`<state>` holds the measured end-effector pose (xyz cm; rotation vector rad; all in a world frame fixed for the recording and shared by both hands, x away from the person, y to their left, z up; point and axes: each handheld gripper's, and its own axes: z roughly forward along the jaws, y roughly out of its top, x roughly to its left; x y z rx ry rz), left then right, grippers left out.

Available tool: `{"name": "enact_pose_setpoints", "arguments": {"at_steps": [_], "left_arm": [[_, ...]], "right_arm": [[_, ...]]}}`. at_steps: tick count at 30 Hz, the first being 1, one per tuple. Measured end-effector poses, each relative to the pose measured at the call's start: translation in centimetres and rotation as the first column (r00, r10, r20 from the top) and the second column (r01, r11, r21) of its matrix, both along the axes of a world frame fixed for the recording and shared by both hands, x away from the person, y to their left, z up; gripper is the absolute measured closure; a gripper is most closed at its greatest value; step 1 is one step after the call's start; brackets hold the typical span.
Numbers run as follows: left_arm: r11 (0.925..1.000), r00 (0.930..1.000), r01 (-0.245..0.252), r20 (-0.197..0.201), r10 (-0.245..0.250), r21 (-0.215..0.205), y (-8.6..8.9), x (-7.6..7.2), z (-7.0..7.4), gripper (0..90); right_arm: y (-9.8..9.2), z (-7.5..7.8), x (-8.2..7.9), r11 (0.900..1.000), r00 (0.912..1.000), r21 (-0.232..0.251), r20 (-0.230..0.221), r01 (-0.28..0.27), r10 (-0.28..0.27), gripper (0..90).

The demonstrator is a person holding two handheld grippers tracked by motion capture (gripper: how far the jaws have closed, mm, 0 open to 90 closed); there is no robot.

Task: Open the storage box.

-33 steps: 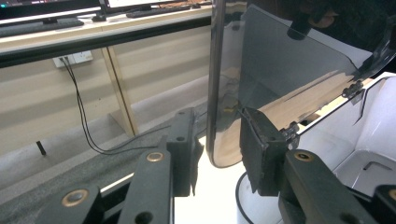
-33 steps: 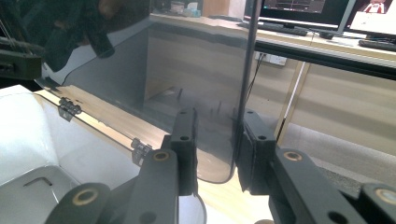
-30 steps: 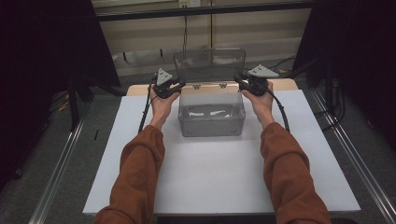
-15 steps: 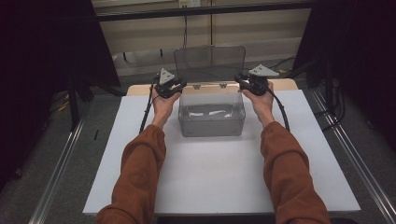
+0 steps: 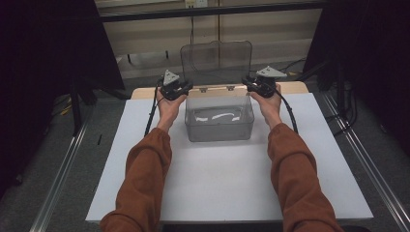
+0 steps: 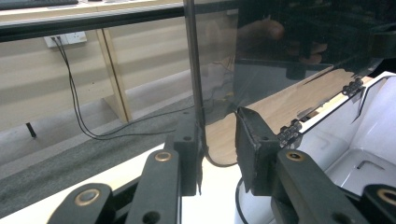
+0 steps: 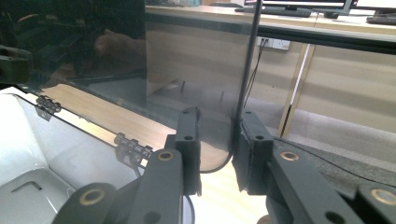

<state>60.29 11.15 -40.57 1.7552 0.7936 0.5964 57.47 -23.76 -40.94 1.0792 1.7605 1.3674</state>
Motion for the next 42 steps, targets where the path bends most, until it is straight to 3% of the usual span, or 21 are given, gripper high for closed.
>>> {"name": "enact_pose_setpoints", "arguments": {"at_steps": [11,17,23,33,36,42], "left_arm": [[0.9990,0.9994,-0.033,-0.008,0.033,0.029,-0.5,0.5,0.3,70.3],[0.9989,0.9996,-0.025,-0.009,0.026,0.040,-0.4,0.7,0.3,70.3],[0.9999,0.9994,-0.016,-0.029,0.016,0.003,-0.2,0.7,0.4,69.9],[0.9999,0.9991,-0.013,-0.039,0.013,-0.008,-0.2,0.8,0.5,68.6],[0.9998,0.9988,-0.014,-0.047,0.015,0.015,-0.3,0.9,0.7,66.5],[0.9996,0.9956,-0.021,-0.091,0.020,-0.018,-0.3,1.2,0.8,66.2]], "right_arm": [[0.1,0.2,0.3,0.999,0.9987,0.027,-0.047,0.022,-0.021,73.4],[0.1,0.2,0.5,0.999,0.9973,0.039,-0.071,0.024,-0.021,73.5],[-0.1,0.3,0.6,0.999,0.9964,0.043,-0.084,0.015,-0.012,73.4],[-0.1,0.4,0.9,0.999,0.9945,0.052,-0.105,0.012,-0.006,71.5],[0.0,0.5,1.0,0.999,0.9936,0.041,-0.113,0.008,-0.003,68.0],[-0.1,0.6,1.3,0.998,0.9895,0.055,-0.144,0.000,0.008,67.8]]}}
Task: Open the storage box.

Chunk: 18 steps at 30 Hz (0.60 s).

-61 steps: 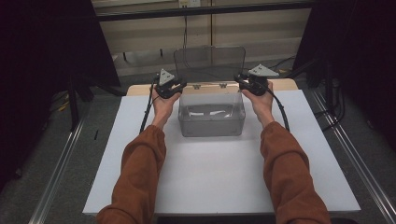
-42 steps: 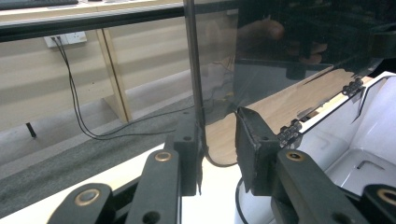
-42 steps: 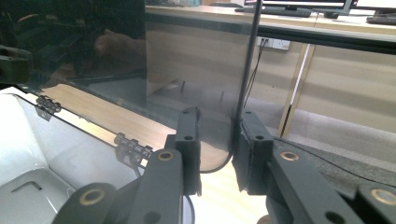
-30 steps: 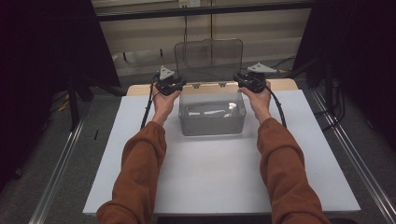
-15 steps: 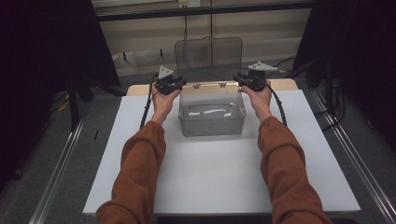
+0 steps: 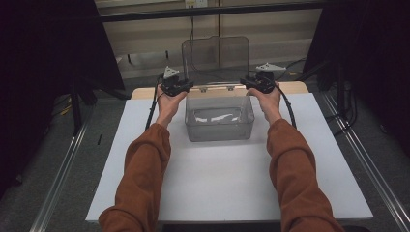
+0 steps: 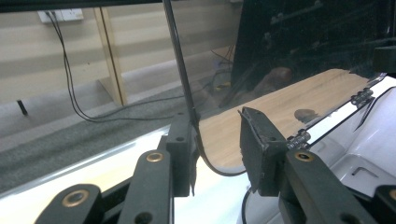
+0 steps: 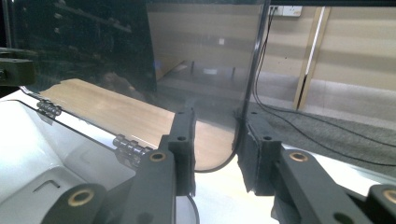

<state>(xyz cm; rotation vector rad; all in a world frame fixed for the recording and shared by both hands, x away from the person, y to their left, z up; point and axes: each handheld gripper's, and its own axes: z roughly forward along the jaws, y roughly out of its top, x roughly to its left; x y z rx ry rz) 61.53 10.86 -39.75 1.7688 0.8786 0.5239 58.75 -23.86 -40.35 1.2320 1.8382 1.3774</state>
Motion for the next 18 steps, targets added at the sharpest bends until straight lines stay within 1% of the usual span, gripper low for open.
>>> {"name": "enact_pose_setpoints", "arguments": {"at_steps": [2,3,4,6,7,8,10,14,16,18], "left_arm": [[0.9999,1.0000,-0.005,-0.007,0.005,0.010,0.01,0.05,0.05,65.9],[0.9999,0.9999,-0.007,-0.009,0.007,0.007,-0.05,0.06,0.03,65.3],[0.9998,0.9999,-0.008,-0.007,0.008,0.016,-0.11,0.08,0.00,64.6],[0.9997,0.9997,-0.019,-0.013,0.019,0.016,-0.34,0.05,0.02,62.7],[0.9996,0.9997,-0.017,-0.016,0.018,0.020,-0.35,0.11,0.03,62.1],[0.9998,0.9995,-0.020,-0.024,0.020,0.010,-0.38,0.15,0.02,61.9],[0.9998,0.9992,-0.018,-0.036,0.018,0.008,-0.34,0.28,0.05,61.7],[0.9997,0.9974,-0.024,-0.067,0.025,0.005,-0.38,0.50,0.28,61.6],[0.9996,0.9969,-0.026,-0.074,0.026,0.010,-0.44,0.52,0.39,61.7],[0.9996,0.9965,-0.026,-0.079,0.027,0.003,-0.40,0.59,0.35,61.6]], "right_arm": [[0.04,0.09,0.14,1.000,0.9999,0.001,-0.012,0.000,0.000,67.2],[0.08,0.15,0.16,1.000,0.9999,-0.006,-0.017,-0.001,0.000,66.4],[0.14,0.16,0.19,1.000,0.9998,-0.007,-0.019,0.000,0.000,66.1],[0.17,0.20,0.29,1.000,0.9995,0.003,-0.033,0.004,-0.004,65.5],[0.17,0.26,0.33,1.000,0.9993,0.000,-0.038,0.003,-0.003,65.3],[0.17,0.27,0.36,1.000,0.9992,-0.001,-0.040,0.003,-0.003,65.3],[0.16,0.30,0.38,1.000,0.9987,0.008,-0.050,0.006,-0.006,65.1],[0.16,0.34,0.57,1.000,0.9977,0.010,-0.067,0.003,-0.003,64.4],[0.12,0.42,0.74,1.000,0.9962,0.018,-0.086,0.006,-0.004,64.3],[0.13,0.43,0.83,1.000,0.9955,0.028,-0.095,0.011,-0.008,64.3]]}}
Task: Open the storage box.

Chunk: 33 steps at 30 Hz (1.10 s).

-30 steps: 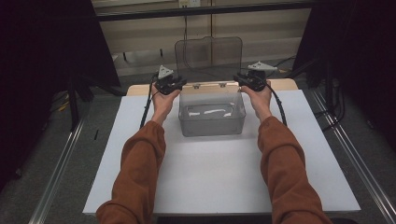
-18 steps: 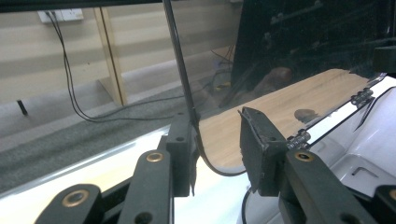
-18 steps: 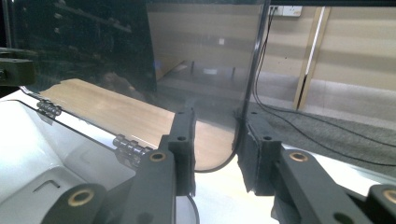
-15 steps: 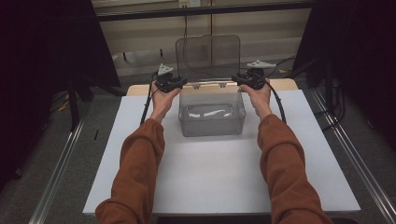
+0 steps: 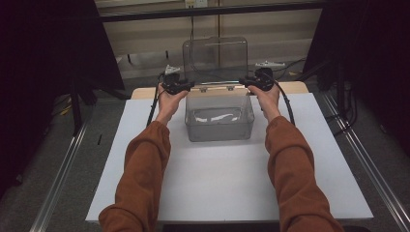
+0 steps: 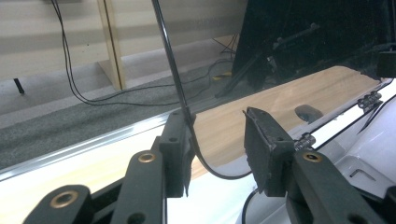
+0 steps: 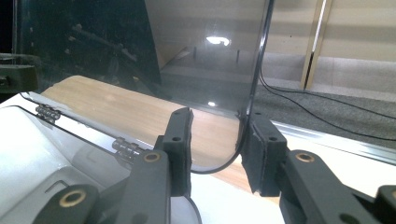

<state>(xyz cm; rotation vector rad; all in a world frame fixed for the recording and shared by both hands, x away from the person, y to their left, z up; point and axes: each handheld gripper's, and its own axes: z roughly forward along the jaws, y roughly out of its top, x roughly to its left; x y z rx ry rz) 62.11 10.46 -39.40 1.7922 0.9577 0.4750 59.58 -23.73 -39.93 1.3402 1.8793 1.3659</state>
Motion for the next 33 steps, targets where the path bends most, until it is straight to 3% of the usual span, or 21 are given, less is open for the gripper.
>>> {"name": "enact_pose_setpoints", "arguments": {"at_steps": [12,21,26,33], "left_arm": [[0.9998,0.9992,-0.014,-0.037,0.014,0.013,-0.07,0.38,-0.06,57.6],[0.9994,0.9960,-0.024,-0.086,0.022,-0.024,0.26,0.67,-0.55,54.6],[0.9996,0.9951,-0.027,-0.095,0.026,-0.008,0.10,0.64,-0.34,54.2],[0.9993,0.9932,-0.032,-0.113,0.029,-0.021,0.09,0.72,-0.48,52.0]], "right_arm": [[0.00,-0.02,0.37,0.999,0.9981,0.038,-0.060,0.017,-0.015,62.2],[-0.26,-0.46,0.61,0.997,0.9952,0.075,-0.096,0.027,-0.020,60.4],[-0.17,-0.34,0.69,0.996,0.9929,0.075,-0.114,0.040,-0.031,60.5],[-0.25,-0.41,0.75,0.994,0.9902,0.098,-0.137,0.039,-0.026,59.7]]}}
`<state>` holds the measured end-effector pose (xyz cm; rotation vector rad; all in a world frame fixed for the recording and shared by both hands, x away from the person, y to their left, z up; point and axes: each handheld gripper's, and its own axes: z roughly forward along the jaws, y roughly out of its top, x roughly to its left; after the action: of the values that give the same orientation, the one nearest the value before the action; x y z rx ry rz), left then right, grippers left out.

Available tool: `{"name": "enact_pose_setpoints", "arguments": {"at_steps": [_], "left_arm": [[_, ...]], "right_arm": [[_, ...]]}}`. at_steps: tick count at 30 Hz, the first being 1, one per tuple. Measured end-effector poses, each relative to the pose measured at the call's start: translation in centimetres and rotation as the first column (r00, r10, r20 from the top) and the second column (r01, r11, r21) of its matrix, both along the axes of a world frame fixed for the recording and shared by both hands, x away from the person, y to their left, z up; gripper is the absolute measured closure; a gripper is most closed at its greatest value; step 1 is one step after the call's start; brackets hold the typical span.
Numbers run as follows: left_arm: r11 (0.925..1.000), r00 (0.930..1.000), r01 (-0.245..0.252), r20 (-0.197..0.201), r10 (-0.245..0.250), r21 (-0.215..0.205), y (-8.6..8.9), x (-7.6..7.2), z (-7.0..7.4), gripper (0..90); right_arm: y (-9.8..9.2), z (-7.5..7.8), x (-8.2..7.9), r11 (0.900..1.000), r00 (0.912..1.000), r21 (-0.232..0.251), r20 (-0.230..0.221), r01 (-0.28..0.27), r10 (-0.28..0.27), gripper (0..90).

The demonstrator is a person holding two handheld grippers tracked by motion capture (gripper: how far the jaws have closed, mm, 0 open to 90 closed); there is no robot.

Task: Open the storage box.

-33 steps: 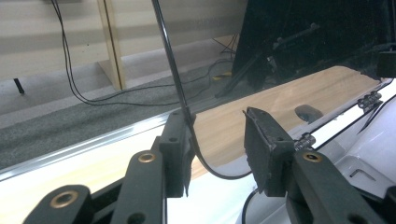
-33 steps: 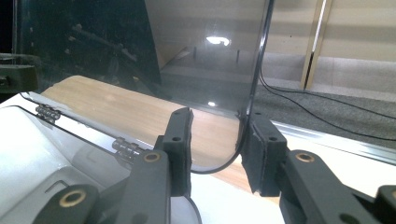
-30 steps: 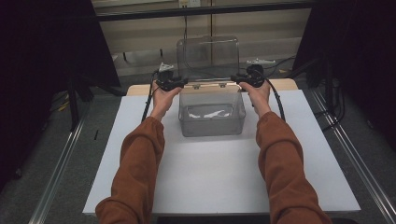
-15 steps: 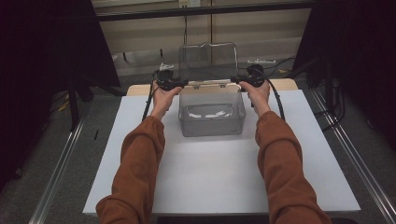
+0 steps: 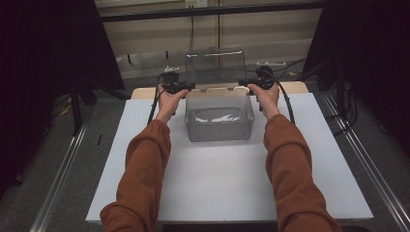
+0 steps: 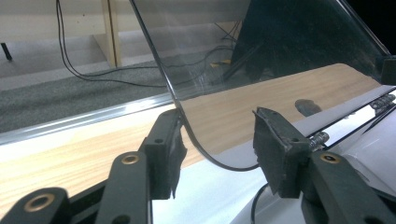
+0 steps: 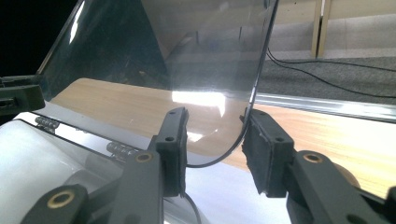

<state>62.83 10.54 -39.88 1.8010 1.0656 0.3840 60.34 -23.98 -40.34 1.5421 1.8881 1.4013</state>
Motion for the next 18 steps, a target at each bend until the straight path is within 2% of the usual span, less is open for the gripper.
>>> {"name": "enact_pose_setpoints", "arguments": {"at_steps": [4,6,7,8,10,11,12,13,14,15,16,17,18], "left_arm": [[0.9991,0.9999,-0.006,0.014,0.005,0.043,-0.1,0.0,0.0,49.8],[0.9991,0.9999,-0.003,0.017,0.002,0.042,-0.2,-0.1,0.0,51.2],[0.9990,0.9999,-0.002,0.015,0.001,0.044,-0.2,-0.1,0.0,51.1],[0.9991,0.9999,0.000,0.014,0.000,0.043,-0.3,-0.1,0.0,51.5],[0.9986,0.9987,0.050,0.009,-0.051,0.018,-0.5,-0.1,-0.2,58.2],[0.9997,0.9996,0.024,0.017,-0.024,0.008,-0.9,-0.3,-0.2,54.7],[0.9990,0.9996,0.016,0.023,-0.017,0.041,-1.3,-0.3,-0.2,54.5],[0.9986,0.9990,0.019,0.038,-0.021,0.049,-1.6,-0.4,-0.3,50.1],[0.9991,0.9987,0.012,0.050,-0.014,0.041,-1.7,-0.4,-0.2,48.7],[0.9998,0.9986,-0.005,0.053,0.004,0.018,-1.5,-0.4,-0.2,45.9],[1.0000,0.9986,-0.006,0.052,0.006,-0.002,-1.3,-0.4,-0.1,44.1],[0.9997,0.9984,-0.007,0.057,0.009,-0.024,-1.2,-0.4,0.0,42.9],[0.9997,0.9980,-0.012,0.062,0.013,-0.022,-1.0,-0.4,0.1,41.4]], "right_arm": [[0.0,-0.2,0.1,1.000,0.9999,0.015,-0.017,0.004,-0.004,57.6],[-0.1,-0.4,0.2,0.999,0.9992,0.036,-0.038,0.012,-0.011,55.9],[-0.2,-0.5,0.2,0.999,0.9993,0.027,-0.030,0.024,-0.023,58.0],[-0.2,-0.5,0.1,1.000,0.9995,-0.007,-0.006,0.030,-0.030,61.1],[-0.2,-0.3,0.1,0.999,0.9995,-0.023,-0.018,0.026,-0.026,63.0],[-0.1,-0.3,0.1,1.000,0.9998,-0.007,-0.019,0.005,-0.005,66.2],[0.1,-0.2,0.1,0.999,0.9999,0.042,-0.008,-0.012,0.013,64.5],[0.3,-0.1,0.1,1.000,1.0000,0.015,0.002,0.008,-0.008,62.4],[0.5,0.0,0.0,0.997,0.9984,-0.053,0.016,0.055,-0.054,60.1],[0.4,0.1,-0.1,0.996,0.9965,-0.045,0.034,0.077,-0.076,57.6],[0.3,0.1,-0.1,0.997,0.9962,-0.004,0.041,0.077,-0.077,55.7],[0.3,0.2,-0.1,0.997,0.9960,-0.013,0.044,0.079,-0.078,55.5],[0.3,0.2,-0.2,0.996,0.9960,-0.039,0.049,0.077,-0.075,54.4]]}}
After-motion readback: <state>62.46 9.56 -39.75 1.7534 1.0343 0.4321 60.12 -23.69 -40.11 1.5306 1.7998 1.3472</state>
